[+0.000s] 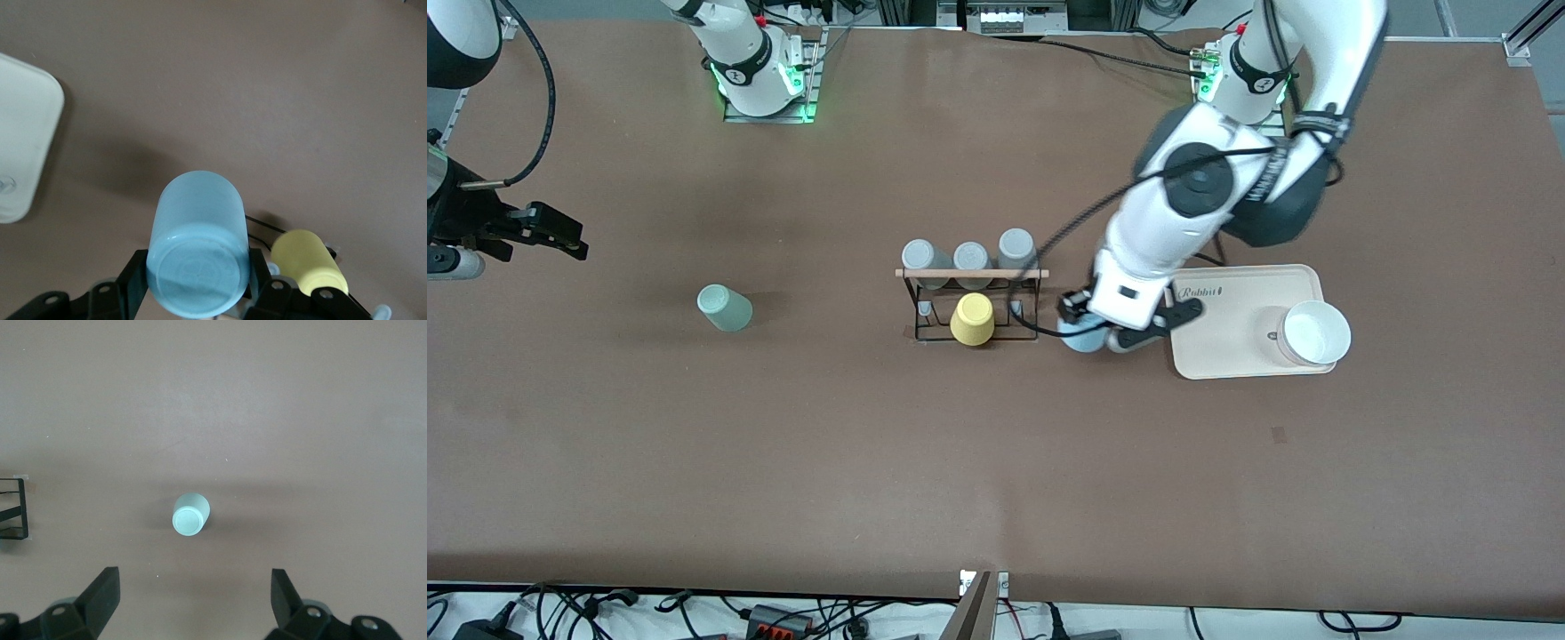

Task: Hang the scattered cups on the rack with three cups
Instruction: 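Carry the light blue cup with the left gripper beside the yellow cup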

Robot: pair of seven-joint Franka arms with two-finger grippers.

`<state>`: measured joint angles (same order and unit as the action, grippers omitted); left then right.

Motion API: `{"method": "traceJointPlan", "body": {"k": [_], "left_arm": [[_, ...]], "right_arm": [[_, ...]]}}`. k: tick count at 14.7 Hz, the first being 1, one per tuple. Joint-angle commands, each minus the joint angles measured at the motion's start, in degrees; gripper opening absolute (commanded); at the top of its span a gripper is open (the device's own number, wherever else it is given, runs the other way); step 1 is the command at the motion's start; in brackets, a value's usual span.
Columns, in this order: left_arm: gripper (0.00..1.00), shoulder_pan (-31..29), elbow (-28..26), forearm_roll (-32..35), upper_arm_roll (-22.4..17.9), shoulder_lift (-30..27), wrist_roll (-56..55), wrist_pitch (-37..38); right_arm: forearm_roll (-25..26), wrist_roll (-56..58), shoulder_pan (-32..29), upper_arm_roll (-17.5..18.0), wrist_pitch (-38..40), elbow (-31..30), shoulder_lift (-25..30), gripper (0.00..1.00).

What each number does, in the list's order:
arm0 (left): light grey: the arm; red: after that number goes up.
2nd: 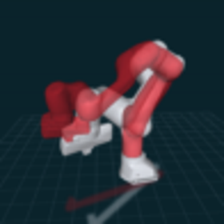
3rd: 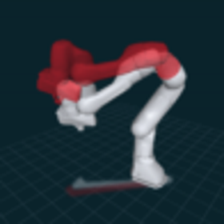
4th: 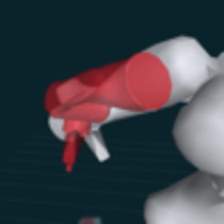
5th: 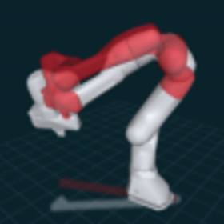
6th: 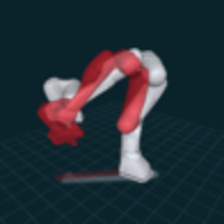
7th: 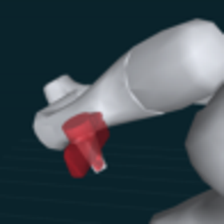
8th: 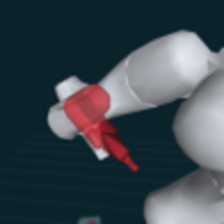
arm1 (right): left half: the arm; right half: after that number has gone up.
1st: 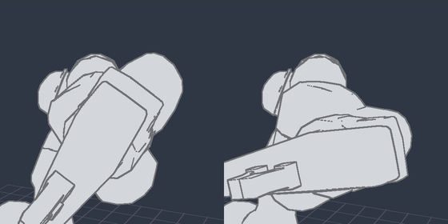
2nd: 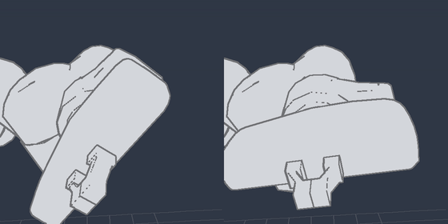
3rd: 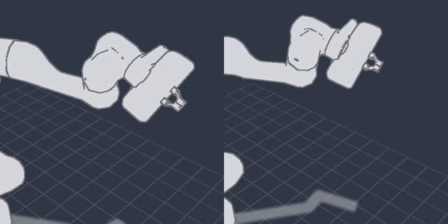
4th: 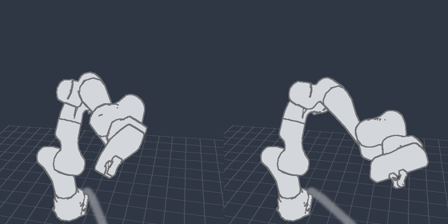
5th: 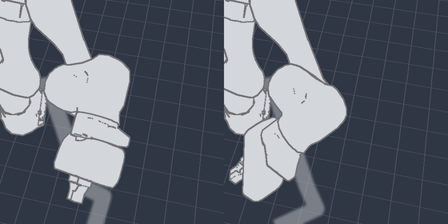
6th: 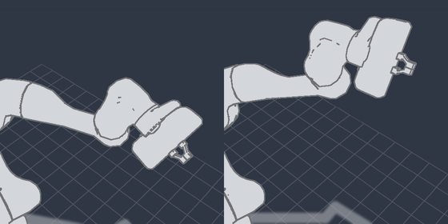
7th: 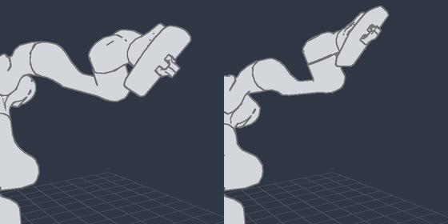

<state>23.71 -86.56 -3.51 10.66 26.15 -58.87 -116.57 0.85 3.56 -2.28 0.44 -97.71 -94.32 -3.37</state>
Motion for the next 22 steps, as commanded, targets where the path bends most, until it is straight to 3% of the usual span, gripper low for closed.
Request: {"method": "traceJointPlan", "body": {"k": [1, 13, 22], "left_arm": [[0.43, 3.1, 5.3, 0.0, -0.6, 4.0, -4.2, 1.7], [0.43, 7.5, 6.0, 0.0, -0.6, 7.3, -8.9, 1.0], [0.43, 7.8, 5.3, 2.0, -0.7, 10.5, -9.1, -4.3]], "right_arm": [[0.3, 0.7, -0.6, 0.4, -0.6, -0.6, 0.6, 1.0], [0.3, 0.7, -0.7, 0.4, -0.8, -0.5, 0.4, 1.0], [0.3, 0.7, -0.7, 0.4, -1.2, -0.6, 0.2, 1.0]]}}
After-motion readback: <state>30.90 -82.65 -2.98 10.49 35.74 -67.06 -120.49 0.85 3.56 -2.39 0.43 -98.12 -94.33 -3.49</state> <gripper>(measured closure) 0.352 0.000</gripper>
